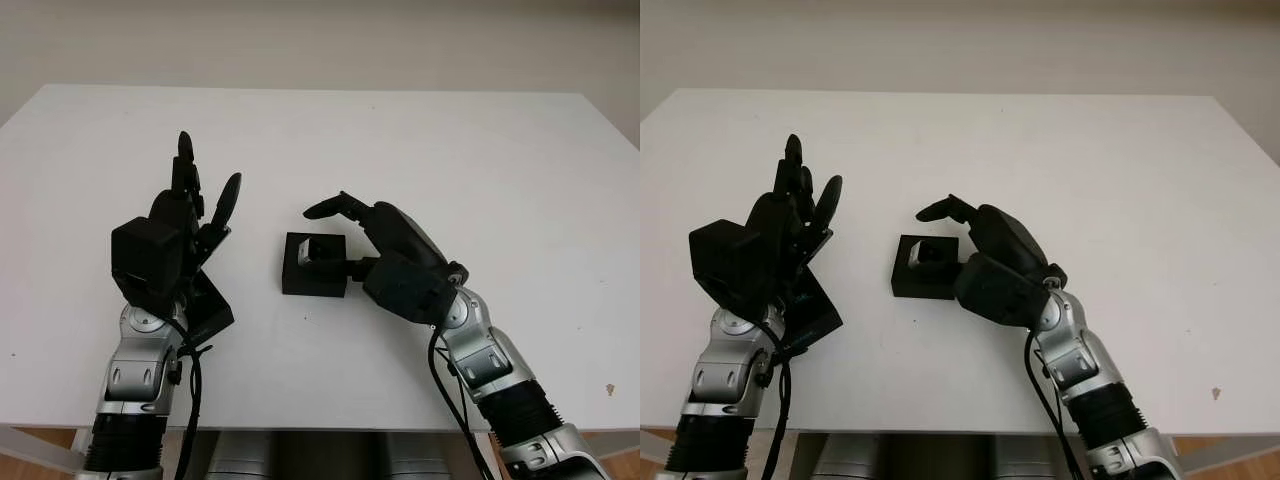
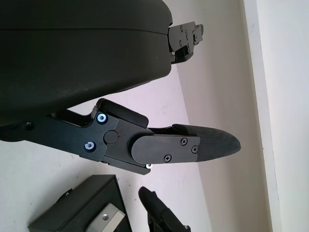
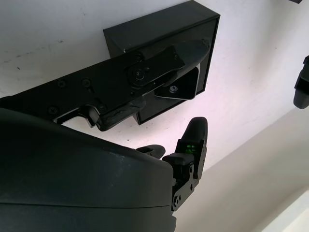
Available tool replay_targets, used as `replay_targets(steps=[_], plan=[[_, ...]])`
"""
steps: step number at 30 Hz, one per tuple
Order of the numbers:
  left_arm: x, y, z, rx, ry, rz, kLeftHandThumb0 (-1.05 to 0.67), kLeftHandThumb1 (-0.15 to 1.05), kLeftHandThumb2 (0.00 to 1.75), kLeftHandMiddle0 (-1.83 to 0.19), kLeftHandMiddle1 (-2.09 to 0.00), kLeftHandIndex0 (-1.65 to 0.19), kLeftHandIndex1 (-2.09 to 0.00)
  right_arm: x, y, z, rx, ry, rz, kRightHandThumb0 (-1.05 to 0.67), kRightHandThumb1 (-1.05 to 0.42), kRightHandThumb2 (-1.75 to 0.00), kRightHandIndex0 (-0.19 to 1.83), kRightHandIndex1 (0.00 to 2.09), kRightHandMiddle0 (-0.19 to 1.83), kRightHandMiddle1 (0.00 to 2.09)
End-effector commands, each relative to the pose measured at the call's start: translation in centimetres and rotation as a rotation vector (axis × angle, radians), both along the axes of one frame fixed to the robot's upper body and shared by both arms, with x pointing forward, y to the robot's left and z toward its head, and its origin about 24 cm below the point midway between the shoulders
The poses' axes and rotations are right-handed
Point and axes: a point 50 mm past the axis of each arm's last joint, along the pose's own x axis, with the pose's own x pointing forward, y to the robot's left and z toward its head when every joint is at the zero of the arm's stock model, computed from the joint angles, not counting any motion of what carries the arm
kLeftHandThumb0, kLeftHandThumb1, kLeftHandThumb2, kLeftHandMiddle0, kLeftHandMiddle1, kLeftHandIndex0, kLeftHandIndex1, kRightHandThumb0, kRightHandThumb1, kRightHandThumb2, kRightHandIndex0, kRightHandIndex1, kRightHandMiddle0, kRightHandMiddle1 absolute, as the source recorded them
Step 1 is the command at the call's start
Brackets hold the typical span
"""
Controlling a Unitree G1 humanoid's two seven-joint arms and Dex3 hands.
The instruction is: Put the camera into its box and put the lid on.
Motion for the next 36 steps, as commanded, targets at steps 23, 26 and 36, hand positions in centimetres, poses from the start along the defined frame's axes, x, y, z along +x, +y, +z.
replay_targets(steps=[23,26,36], plan=[[-0.1,0.1,0.1,0.023,0.005,0.009,-0.73,1.05,0.41,0.19,-0.01,0.19,0.00,0.4,0.0,-0.6,0.014,-0.038,-0.008,-0.52,-0.90,-0.05,0.41,0.12,0.44,1.07],[0.0,0.1,0.1,0.016,0.004,0.008,-0.73,1.05,0.41,0.19,0.00,0.19,0.00,0.4,0.0,-0.7,0.003,-0.035,0.000,-0.52,-0.90,-0.05,0.42,0.12,0.43,1.08],[-0.1,0.0,0.1,0.022,0.002,0.012,-0.74,1.05,0.40,0.19,-0.02,0.19,0.00,0.0,0.2,-1.1,-0.021,-0.026,0.026,-0.49,-0.89,-0.05,0.43,0.12,0.44,1.09]])
